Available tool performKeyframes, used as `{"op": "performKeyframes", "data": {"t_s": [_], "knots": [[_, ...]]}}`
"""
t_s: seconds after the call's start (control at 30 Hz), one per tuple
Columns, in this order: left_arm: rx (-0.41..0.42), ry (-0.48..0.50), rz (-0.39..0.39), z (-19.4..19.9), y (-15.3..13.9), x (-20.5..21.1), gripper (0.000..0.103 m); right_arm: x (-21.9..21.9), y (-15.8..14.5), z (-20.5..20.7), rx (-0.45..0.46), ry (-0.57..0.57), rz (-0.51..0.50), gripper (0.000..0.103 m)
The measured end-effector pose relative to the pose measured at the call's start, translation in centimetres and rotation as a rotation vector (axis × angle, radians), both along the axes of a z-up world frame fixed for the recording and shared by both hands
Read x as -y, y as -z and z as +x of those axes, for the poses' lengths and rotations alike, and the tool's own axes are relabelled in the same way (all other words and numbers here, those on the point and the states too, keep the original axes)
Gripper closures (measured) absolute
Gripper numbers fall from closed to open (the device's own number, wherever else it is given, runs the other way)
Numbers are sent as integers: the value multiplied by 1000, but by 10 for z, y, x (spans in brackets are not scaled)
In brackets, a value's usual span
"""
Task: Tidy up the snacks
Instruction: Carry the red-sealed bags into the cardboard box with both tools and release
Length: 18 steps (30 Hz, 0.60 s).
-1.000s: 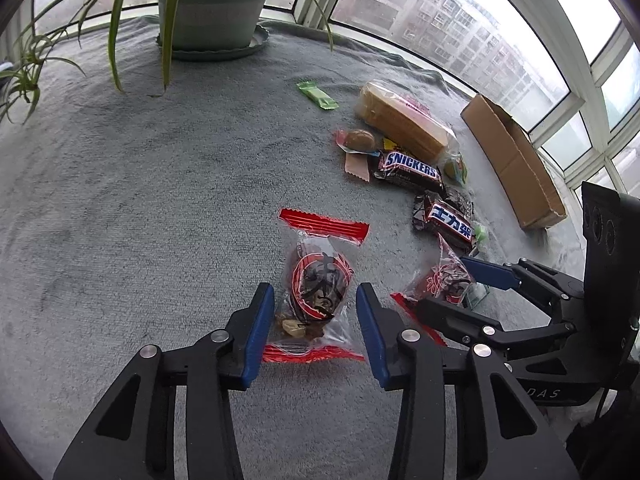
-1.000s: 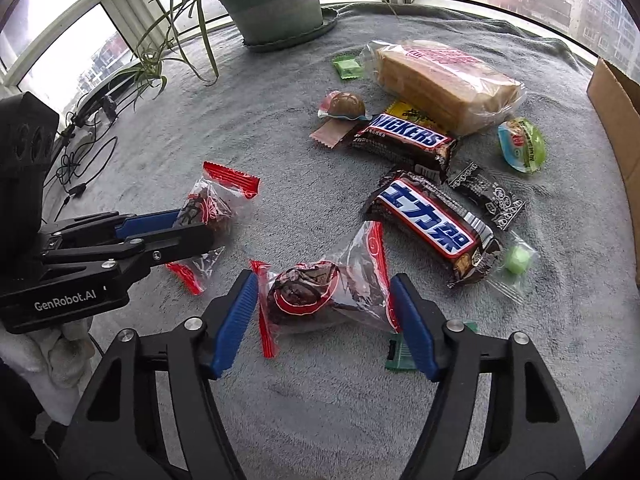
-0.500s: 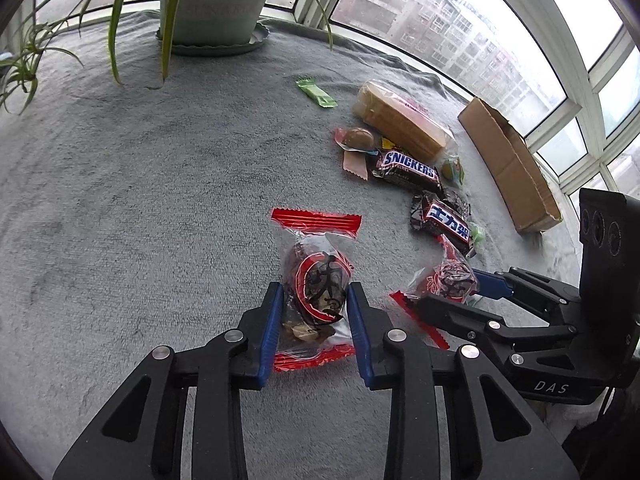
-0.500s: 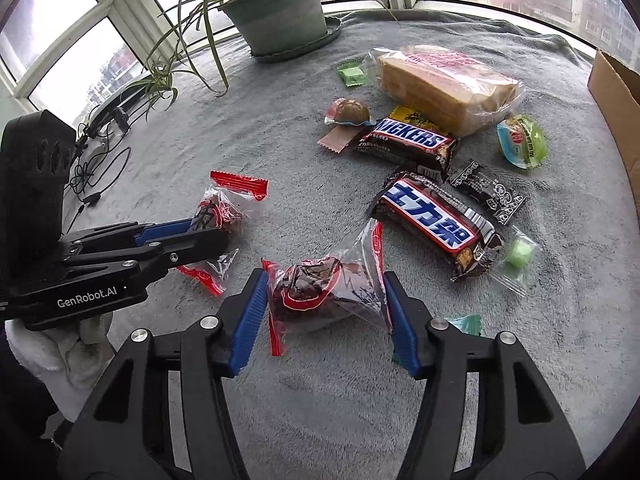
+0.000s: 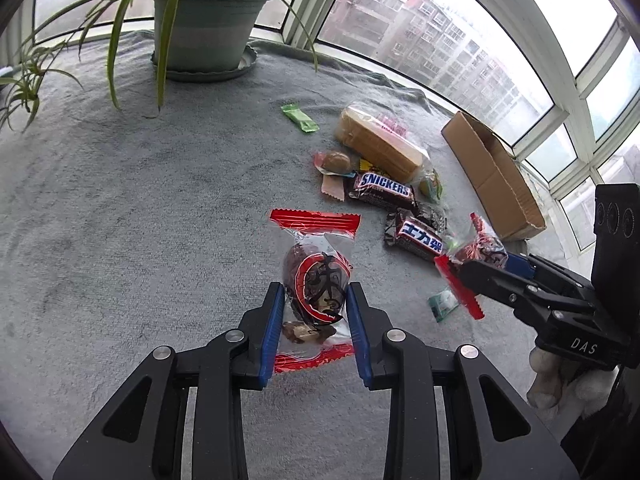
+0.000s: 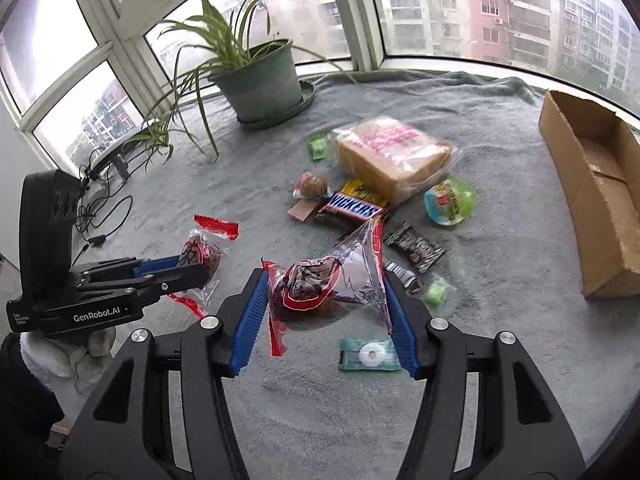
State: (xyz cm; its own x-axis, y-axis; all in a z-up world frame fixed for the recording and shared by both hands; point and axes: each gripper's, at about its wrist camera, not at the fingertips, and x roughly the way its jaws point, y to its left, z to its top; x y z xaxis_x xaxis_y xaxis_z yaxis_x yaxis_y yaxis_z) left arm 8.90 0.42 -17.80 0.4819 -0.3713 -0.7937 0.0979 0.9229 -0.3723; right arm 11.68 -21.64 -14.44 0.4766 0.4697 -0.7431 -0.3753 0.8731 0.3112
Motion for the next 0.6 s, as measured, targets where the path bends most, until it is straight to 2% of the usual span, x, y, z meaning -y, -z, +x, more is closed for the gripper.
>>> {"op": "performKeyframes", "data": {"t_s": [0.3,0.6], "knots": [[55,83,-10,15,-29,36,73,89,-38,19,111,190,-22,44],[116,198,-2,48,-57,95,73,189,-33,44,131,379,-96,44]]}}
